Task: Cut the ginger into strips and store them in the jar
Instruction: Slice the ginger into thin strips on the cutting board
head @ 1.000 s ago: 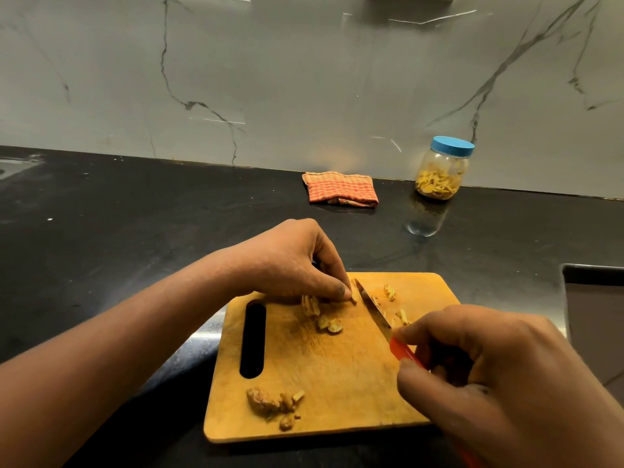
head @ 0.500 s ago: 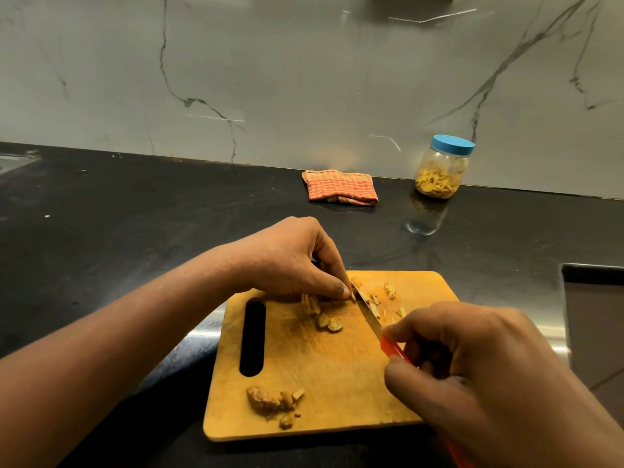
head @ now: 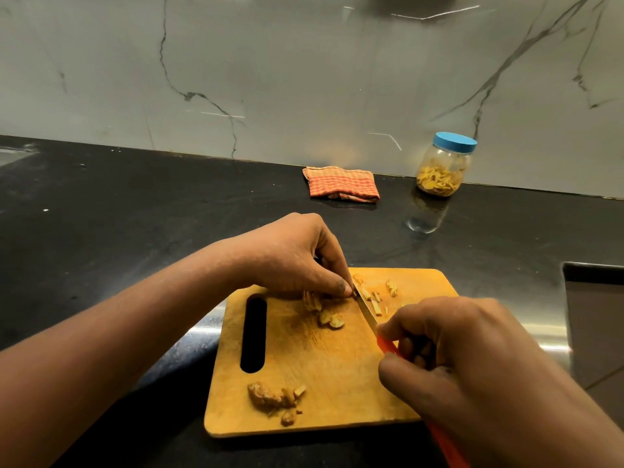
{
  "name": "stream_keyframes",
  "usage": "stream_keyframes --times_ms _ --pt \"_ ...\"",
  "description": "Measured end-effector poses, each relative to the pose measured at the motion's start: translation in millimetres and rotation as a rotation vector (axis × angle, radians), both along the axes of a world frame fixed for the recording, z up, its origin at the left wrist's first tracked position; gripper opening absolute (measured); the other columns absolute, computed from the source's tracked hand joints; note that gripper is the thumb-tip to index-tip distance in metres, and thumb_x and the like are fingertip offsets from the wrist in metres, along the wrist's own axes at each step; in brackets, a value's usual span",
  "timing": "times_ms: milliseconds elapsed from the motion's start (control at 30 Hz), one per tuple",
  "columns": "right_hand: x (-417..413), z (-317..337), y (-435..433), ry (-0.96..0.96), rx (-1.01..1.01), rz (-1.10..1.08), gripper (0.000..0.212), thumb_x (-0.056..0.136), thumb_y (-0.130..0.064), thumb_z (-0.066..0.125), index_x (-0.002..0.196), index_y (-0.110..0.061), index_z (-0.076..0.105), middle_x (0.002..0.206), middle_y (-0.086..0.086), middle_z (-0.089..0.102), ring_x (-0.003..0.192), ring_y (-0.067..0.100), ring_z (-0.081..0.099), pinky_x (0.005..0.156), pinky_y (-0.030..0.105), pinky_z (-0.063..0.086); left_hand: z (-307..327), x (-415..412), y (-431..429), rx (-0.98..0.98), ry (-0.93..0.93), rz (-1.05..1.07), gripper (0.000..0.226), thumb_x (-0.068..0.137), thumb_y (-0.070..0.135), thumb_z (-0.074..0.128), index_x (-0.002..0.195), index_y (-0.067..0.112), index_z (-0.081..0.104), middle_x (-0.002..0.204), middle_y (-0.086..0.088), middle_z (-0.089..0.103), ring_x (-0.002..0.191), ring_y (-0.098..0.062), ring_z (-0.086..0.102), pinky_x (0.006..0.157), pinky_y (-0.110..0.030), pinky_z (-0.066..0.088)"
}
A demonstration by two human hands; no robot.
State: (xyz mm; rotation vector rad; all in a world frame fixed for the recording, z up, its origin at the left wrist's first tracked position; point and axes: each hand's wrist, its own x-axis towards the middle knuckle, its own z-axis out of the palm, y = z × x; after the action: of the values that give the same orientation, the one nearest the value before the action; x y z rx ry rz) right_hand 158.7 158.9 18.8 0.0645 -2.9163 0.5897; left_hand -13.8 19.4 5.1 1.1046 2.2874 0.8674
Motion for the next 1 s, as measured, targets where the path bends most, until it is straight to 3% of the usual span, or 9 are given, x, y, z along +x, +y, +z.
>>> stream_keyframes --times_ms 267,367,433,533,600,833,1000 --pt "-1.4 -4.1 1.4 0.029 -0.003 -0.005 0.025 0.078 -0.042 0.061 0.098 -0.03 0.07 0.066 -0.009 0.056 0.065 0.002 0.054 0.055 0.013 0.04 0.4 1.0 0.9 -0.007 0.017 0.012 0.008 0.084 0.026 0.075 0.091 0.026 0.08 0.097 0.011 0.074 0.093 -0.006 0.067 0.089 -0.033 0.057" --pt "10.1 -4.5 5.1 0.031 -0.088 0.018 0.032 0.069 -0.049 0.061 0.095 -0.035 0.072 0.069 -0.011 0.06 0.074 -0.004 0.056 0.056 0.012 0.043 0.4 1.2 1.2 -0.013 0.016 0.02 0.009 0.085 0.026 0.075 0.092 0.025 0.08 0.098 0.009 0.074 0.093 -0.007 0.068 0.089 -0.03 0.057" --pt "14.4 -4.5 6.5 0.02 -0.05 0.049 0.042 0.058 -0.055 0.053 0.095 -0.043 0.067 0.076 -0.022 0.061 0.068 -0.004 0.058 0.054 0.008 0.042 0.7 0.7 1.3 -0.016 0.007 0.019 0.01 0.085 0.026 0.075 0.093 0.023 0.08 0.098 0.009 0.074 0.093 -0.006 0.068 0.089 -0.028 0.057" --pt "19.3 -6.3 9.8 0.084 0.031 0.035 0.033 0.058 -0.051 0.054 0.08 -0.035 0.073 0.055 -0.015 0.058 0.05 -0.002 0.056 0.045 0.005 0.038 0.9 -0.6 0.1 -0.02 -0.012 0.023 0.009 0.084 0.028 0.076 0.091 0.025 0.08 0.097 0.01 0.075 0.093 -0.005 0.068 0.089 -0.027 0.056" --pt "20.0 -7.9 11.0 0.139 0.049 0.016 0.025 0.06 -0.047 0.057 0.072 -0.032 0.074 0.051 -0.016 0.055 0.048 -0.002 0.054 0.044 0.006 0.038 0.7 -1.9 -1.2 -0.02 -0.019 0.023 0.009 0.084 0.029 0.076 0.091 0.025 0.08 0.097 0.01 0.075 0.094 -0.005 0.068 0.091 -0.029 0.055" --pt "18.1 -10.7 15.5 0.198 -0.032 0.002 0.026 0.065 -0.045 0.06 0.08 -0.031 0.077 0.058 -0.015 0.058 0.053 0.0 0.058 0.047 0.01 0.042 2.1 -7.4 -9.7 -0.006 -0.103 -0.004 0.017 0.09 0.03 0.069 0.101 0.021 0.078 0.101 0.007 0.074 0.097 -0.007 0.068 0.094 -0.031 0.054" --pt "16.3 -21.9 18.9 0.23 -0.063 -0.011 0.025 0.066 -0.044 0.063 0.082 -0.031 0.077 0.058 -0.016 0.057 0.054 0.001 0.057 0.049 0.003 0.037 -0.4 -5.3 -4.9 0.048 -0.061 0.058 0.018 0.09 0.032 0.068 0.102 0.023 0.077 0.096 0.01 0.075 0.093 -0.002 0.068 0.078 -0.016 0.052"
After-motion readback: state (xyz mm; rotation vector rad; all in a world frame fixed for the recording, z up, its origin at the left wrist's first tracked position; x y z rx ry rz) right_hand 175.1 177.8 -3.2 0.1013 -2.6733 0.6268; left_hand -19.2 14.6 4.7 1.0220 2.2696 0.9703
